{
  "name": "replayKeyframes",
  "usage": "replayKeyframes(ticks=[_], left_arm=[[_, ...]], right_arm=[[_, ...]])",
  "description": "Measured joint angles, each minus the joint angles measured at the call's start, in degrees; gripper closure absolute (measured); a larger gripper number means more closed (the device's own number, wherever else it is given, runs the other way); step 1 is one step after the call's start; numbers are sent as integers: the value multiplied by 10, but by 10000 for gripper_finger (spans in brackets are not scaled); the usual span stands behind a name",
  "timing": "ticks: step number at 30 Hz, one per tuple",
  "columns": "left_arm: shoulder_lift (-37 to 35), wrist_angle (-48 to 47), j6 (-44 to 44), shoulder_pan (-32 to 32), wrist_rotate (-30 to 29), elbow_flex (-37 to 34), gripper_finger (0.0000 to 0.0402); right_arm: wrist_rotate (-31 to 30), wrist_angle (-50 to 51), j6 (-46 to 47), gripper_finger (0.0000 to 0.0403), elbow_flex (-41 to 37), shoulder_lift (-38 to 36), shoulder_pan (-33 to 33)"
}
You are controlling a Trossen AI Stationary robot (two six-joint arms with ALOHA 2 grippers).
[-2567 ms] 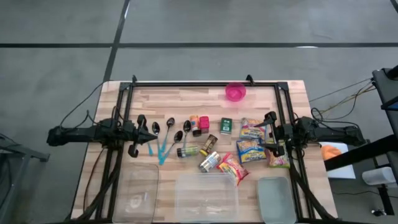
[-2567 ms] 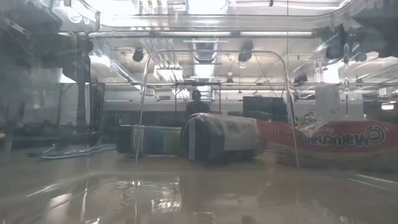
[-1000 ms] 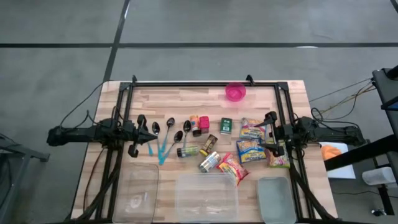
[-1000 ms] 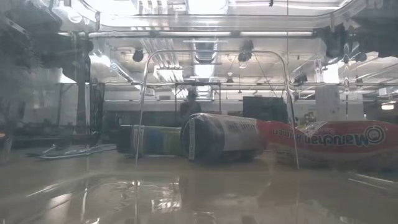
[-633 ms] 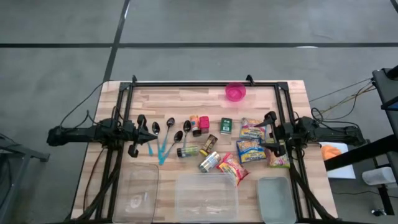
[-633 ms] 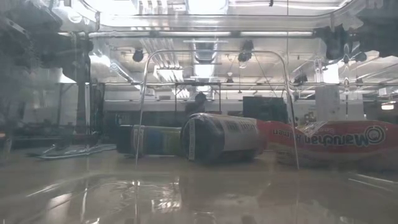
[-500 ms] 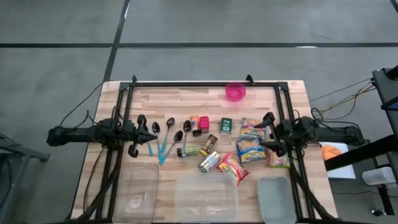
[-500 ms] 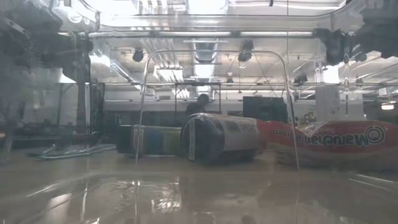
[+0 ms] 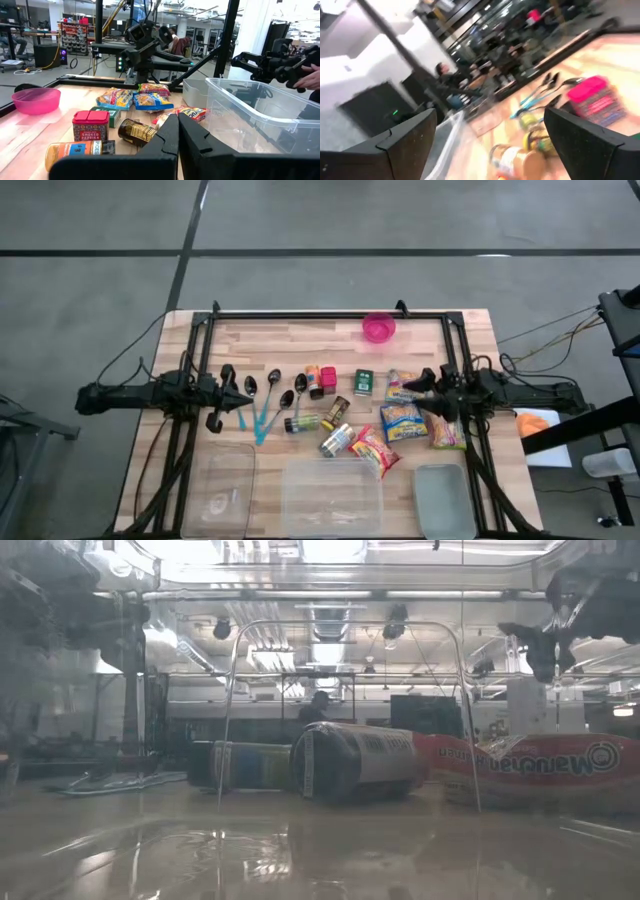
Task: Pick & Place Food Item
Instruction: Put the light blue noodle pack into the white bin
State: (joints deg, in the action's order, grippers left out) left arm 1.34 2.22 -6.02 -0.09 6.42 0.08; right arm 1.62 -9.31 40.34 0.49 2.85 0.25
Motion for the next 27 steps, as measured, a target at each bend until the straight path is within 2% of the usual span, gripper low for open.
replayKeyframes(ticks=[3, 9, 18, 22, 27], left_arm=[[0, 0, 0, 0, 0, 0, 401], [0, 0, 0, 0, 0, 0, 401], [0, 0, 0, 0, 0, 0, 401], [0, 0, 0, 0, 0, 0, 401], [0, 0, 0, 0, 0, 0, 401]], right_arm=[[-32, -5, 2, 37, 0, 0, 0], [-32, 1, -12, 37, 0, 14, 0], [-32, -11, -7, 37, 4, 80, 0], [-36, 16, -24, 37, 47, 120, 0], [-100, 129, -40, 37, 136, 187, 0]])
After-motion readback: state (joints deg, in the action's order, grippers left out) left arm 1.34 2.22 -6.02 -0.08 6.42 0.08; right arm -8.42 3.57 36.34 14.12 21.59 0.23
